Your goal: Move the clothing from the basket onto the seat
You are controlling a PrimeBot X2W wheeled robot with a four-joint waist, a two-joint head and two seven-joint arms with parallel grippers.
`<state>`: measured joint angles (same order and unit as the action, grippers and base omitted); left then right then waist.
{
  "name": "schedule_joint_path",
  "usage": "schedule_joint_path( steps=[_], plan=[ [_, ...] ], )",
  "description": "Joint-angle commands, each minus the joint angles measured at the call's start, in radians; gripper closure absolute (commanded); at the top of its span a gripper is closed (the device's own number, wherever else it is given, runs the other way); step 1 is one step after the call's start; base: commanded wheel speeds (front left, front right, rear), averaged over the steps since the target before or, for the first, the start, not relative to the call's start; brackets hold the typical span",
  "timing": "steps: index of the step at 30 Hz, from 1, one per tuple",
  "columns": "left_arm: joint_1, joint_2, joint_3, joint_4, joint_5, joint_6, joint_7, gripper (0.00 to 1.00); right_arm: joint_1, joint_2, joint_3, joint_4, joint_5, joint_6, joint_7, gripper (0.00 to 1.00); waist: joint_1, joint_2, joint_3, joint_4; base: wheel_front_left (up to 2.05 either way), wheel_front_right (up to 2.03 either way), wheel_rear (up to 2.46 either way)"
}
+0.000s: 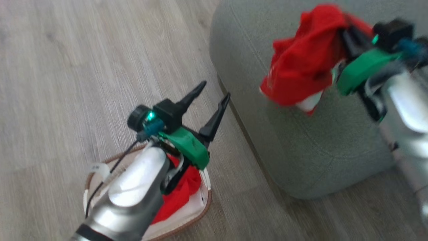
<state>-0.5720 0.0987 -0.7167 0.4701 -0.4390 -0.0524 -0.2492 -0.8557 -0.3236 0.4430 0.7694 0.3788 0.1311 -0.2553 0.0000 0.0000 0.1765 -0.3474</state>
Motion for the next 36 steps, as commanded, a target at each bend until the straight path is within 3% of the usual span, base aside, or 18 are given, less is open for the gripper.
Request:
schedule_joint_path(
  steps=[1,8,15,25,30,36],
  plan=[
    [-0.062,0.019,0.046,-0.039,0.01,0.001,-0.012,0.0,-0.051,-0.011,-0.006,-0.025,0.001,0.0,-0.006,1.0,0.0,0.0,0.043,0.0,0.0,0.0,0.0],
    [-0.115,0.037,0.075,-0.072,0.055,0.007,-0.012,0.0,-0.232,-0.052,-0.036,0.049,0.02,0.0,-0.006,1.0,0.0,0.0,0.165,0.053,0.0,0.0,0.0],
    [-0.175,0.075,0.084,-0.137,0.104,0.022,-0.012,0.0,-0.472,-0.162,-0.1,0.175,0.004,0.0,0.004,1.0,0.0,0.0,0.328,0.151,0.0,0.0,0.0],
    [-0.215,0.077,0.059,-0.221,0.15,0.038,-0.011,0.0,-0.629,-0.304,-0.243,0.344,-0.134,0.0,-0.005,1.0,0.0,0.0,0.471,0.259,0.0,0.0,0.0],
    [-0.221,0.073,0.048,-0.237,0.162,0.043,-0.012,0.0,-0.604,-0.306,-0.338,0.364,-0.206,0.0,-0.006,1.0,0.0,0.0,0.502,0.276,0.0,0.0,0.0],
    [-0.216,0.081,0.039,-0.236,0.163,0.044,-0.01,0.0,-0.49,-0.234,-0.464,0.383,-0.299,0.0,-0.006,1.0,0.0,0.0,0.519,0.278,0.0,0.0,0.0]
  ],
)
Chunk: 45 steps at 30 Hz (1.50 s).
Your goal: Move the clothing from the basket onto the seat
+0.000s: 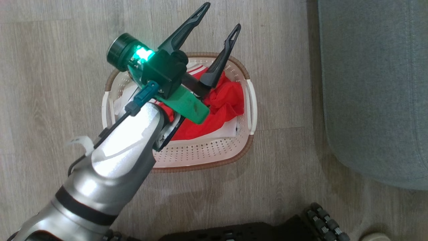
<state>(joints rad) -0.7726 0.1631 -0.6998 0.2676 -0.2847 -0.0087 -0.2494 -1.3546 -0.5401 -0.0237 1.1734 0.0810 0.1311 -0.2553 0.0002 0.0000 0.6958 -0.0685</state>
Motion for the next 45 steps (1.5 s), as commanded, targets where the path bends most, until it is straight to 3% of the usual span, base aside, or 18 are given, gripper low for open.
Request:
schedule_joint_path(
  steps=[1,2,4,5,12,23,34,45],
  plan=[
    [-0.015,0.019,0.021,-0.032,0.008,0.001,-0.009,0.0,0.026,-0.004,-0.012,-0.02,-0.017,0.0,-0.006,1.0,-0.0002,0.0,0.0,-0.002,0.0,0.0,0.0],
    [-0.014,0.021,0.021,-0.03,0.008,0.001,-0.009,0.0,0.041,0.007,-0.026,-0.022,-0.033,0.0,-0.006,0.98,-0.0002,0.0,0.001,-0.004,0.0,0.0,0.0],
    [-0.012,0.025,0.02,-0.027,0.007,0.002,-0.009,0.0,0.07,0.028,-0.054,-0.021,-0.06,0.0,-0.006,0.52,-0.0002,0.0,-0.001,-0.009,0.0,0.0,0.0],
    [-0.011,0.027,0.019,-0.025,0.006,0.003,-0.009,0.0,0.082,0.037,-0.066,-0.021,-0.071,0.0,-0.006,0.0,-0.0002,0.0,-0.002,-0.012,0.0,0.0,0.0],
    [0.002,0.032,0.028,-0.012,-0.011,0.009,-0.009,0.0,0.16,0.074,-0.101,-0.07,-0.106,0.0,-0.006,0.0,-0.0002,0.0,-0.035,-0.032,0.0,0.0,0.0],
    [0.09,0.02,0.11,-0.012,-0.059,0.027,-0.012,0.0,0.33,0.11,-0.001,-0.211,0.0,0.0,-0.006,0.0,-0.0002,0.0,-0.185,-0.054,0.0,0.0,0.0],
    [0.26,-0.016,0.278,-0.014,-0.071,0.067,-0.012,0.0,0.444,0.182,0.073,-0.338,0.172,0.0,-0.006,0.0,-0.0002,0.0,-0.386,0.004,0.0,0.0,0.0],
    [0.462,-0.033,0.419,-0.047,-0.03,0.099,-0.012,0.0,0.639,0.29,0.074,-0.482,0.183,0.0,-0.006,0.0,-0.0002,0.0,-0.529,0.081,0.0,0.0,0.0]
  ],
)
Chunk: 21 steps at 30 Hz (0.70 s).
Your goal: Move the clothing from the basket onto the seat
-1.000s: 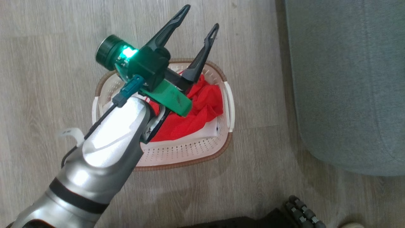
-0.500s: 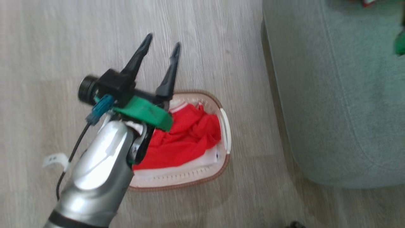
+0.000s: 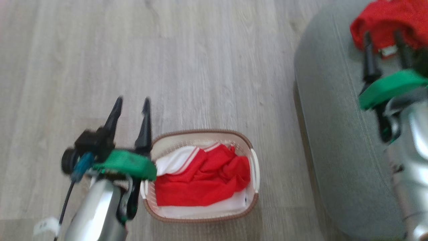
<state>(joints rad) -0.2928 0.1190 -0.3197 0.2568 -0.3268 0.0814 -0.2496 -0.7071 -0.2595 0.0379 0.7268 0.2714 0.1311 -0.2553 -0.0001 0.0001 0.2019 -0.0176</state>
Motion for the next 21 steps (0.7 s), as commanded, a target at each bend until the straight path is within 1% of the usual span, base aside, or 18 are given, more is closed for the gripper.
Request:
schedule_joint_path(
  steps=[1,6,11,14,18,21],
  plan=[
    [0.005,0.01,0.054,-0.042,0.014,0.011,-0.012,0.0,0.017,0.026,0.004,-0.06,-0.01,0.0,-0.006,0.0,0.0001,-0.0001,-0.046,0.036,0.0,0.0,0.0],
    [0.106,0.0,0.109,-0.079,0.031,0.017,-0.012,0.0,0.167,0.103,-0.034,-0.181,-0.039,0.0,-0.006,0.0,0.0001,-0.0001,-0.089,0.066,0.0,0.0,0.0],
    [0.205,-0.01,0.162,-0.117,0.045,0.028,-0.012,0.0,0.305,0.17,-0.067,-0.288,-0.081,0.0,-0.006,0.0,0.0001,-0.0001,-0.122,0.082,0.0,0.0,0.0],
    [0.255,-0.018,0.183,-0.135,0.054,0.028,-0.012,0.0,0.377,0.194,-0.079,-0.338,-0.114,0.0,-0.006,0.0,0.0001,-0.0001,-0.144,0.088,0.0,0.0,0.0],
    [0.316,-0.026,0.206,-0.149,0.067,0.024,-0.012,0.0,0.462,0.207,-0.068,-0.383,-0.135,0.0,-0.006,0.0,0.0001,-0.0001,-0.176,0.093,0.0,0.0,0.0],
    [0.354,-0.031,0.222,-0.156,0.072,0.018,-0.012,0.0,0.516,0.209,-0.04,-0.404,-0.094,0.0,-0.006,0.0,0.0001,-0.0001,-0.194,0.095,0.0,0.0,0.0]
  ],
)
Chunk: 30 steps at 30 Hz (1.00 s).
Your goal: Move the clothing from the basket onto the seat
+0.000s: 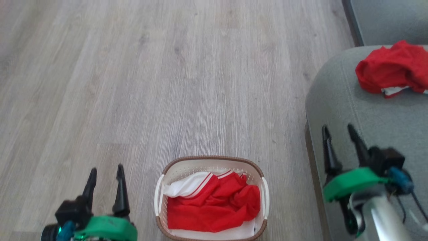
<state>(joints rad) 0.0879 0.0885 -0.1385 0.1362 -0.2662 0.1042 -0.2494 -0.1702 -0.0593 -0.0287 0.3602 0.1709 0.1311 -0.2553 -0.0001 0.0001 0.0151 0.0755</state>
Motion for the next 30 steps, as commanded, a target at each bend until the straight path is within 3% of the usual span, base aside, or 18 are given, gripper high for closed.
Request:
schedule_joint_path(
  steps=[1,11,30],
  plan=[
    [-0.015,-0.002,0.047,-0.036,0.013,-0.007,-0.012,0.0,-0.005,0.009,0.034,-0.042,0.019,0.0,-0.006,0.0,0.0001,-0.0001,-0.014,0.002,0.0,0.0,0.0],
    [0.047,-0.016,0.068,-0.029,0.034,-0.028,-0.012,0.0,0.092,0.009,0.048,-0.06,0.037,0.0,-0.006,0.0,0.0001,-0.0001,-0.04,0.002,0.0,0.0,0.0],
    [0.051,-0.03,0.077,0.001,0.051,-0.062,-0.012,0.0,0.109,0.009,0.056,-0.055,0.037,0.0,-0.006,0.0,0.0001,-0.0001,-0.054,0.001,0.0,0.0,0.0]
  ],
)
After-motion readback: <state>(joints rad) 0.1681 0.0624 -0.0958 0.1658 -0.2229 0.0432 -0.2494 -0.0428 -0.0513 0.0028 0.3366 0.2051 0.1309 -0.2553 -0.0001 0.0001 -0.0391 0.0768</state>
